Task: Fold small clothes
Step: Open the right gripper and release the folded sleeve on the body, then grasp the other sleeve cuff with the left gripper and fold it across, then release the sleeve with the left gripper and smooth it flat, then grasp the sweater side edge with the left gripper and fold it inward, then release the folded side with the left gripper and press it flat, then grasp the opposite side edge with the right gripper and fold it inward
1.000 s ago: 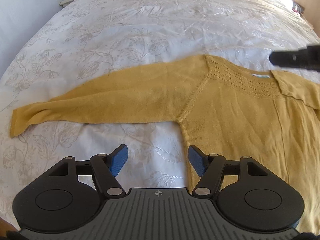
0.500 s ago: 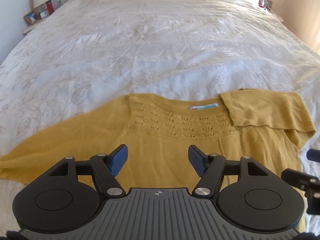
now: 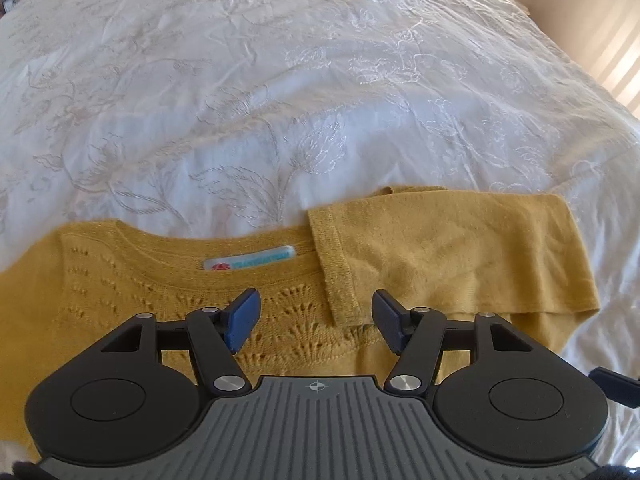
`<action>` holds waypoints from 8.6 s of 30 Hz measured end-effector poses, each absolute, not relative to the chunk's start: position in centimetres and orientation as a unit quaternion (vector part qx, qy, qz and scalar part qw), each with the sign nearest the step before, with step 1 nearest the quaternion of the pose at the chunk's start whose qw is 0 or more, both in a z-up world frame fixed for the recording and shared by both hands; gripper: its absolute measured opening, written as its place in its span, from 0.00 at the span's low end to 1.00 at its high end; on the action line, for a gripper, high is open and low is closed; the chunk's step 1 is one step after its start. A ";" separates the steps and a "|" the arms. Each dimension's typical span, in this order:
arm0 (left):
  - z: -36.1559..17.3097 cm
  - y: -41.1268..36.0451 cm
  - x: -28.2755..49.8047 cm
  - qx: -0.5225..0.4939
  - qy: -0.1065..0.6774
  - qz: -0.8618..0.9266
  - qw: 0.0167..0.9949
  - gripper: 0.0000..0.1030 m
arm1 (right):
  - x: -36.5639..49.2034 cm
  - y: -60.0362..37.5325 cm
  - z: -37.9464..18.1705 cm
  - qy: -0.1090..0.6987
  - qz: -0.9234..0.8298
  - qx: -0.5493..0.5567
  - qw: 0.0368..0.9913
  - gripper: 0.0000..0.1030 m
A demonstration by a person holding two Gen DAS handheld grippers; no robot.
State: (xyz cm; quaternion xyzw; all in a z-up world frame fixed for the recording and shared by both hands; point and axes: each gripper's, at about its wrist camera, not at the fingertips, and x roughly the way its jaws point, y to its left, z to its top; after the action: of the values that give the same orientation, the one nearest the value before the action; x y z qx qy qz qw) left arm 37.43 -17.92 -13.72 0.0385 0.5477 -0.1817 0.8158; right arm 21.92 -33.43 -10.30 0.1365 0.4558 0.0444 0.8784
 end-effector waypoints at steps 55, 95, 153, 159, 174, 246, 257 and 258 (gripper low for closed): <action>-15.2 1.2 35.4 0.049 0.552 0.015 0.832 0.22 | 31.8 -39.3 -17.4 0.540 -0.024 0.090 0.836 0.81; -17.9 -0.3 25.6 0.003 0.643 0.045 0.764 1.00 | 19.5 -29.6 -13.1 0.537 0.130 0.054 0.832 0.99; -12.1 37.4 25.8 -0.227 0.439 0.261 0.829 0.71 | 25.6 -9.6 -10.3 0.522 0.066 0.077 0.847 0.91; -12.4 38.5 25.6 -0.255 0.422 0.253 0.832 0.70 | 26.3 -8.1 -9.3 0.514 0.081 0.068 0.851 0.91; -3.5 36.5 25.2 -0.202 0.355 0.165 0.898 0.09 | 24.4 -9.0 -10.0 0.518 0.099 0.081 0.846 0.90; -19.5 0.5 23.9 -0.043 0.544 0.039 0.837 1.00 | 31.0 -35.4 -17.2 0.515 0.065 0.238 0.821 0.77; -19.2 0.5 24.0 -0.042 0.547 0.042 0.835 1.00 | 29.8 -34.7 -8.9 0.458 0.120 0.175 0.863 0.16; -19.2 0.5 24.0 -0.042 0.547 0.042 0.835 1.00 | 29.6 -34.9 -8.6 0.457 0.109 0.165 0.867 0.16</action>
State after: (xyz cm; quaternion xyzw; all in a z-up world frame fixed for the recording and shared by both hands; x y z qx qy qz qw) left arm 24.00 0.47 -19.20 -0.0425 0.5472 0.0420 0.8349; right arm 29.62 -34.95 -8.59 0.1655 0.4568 0.1087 0.8672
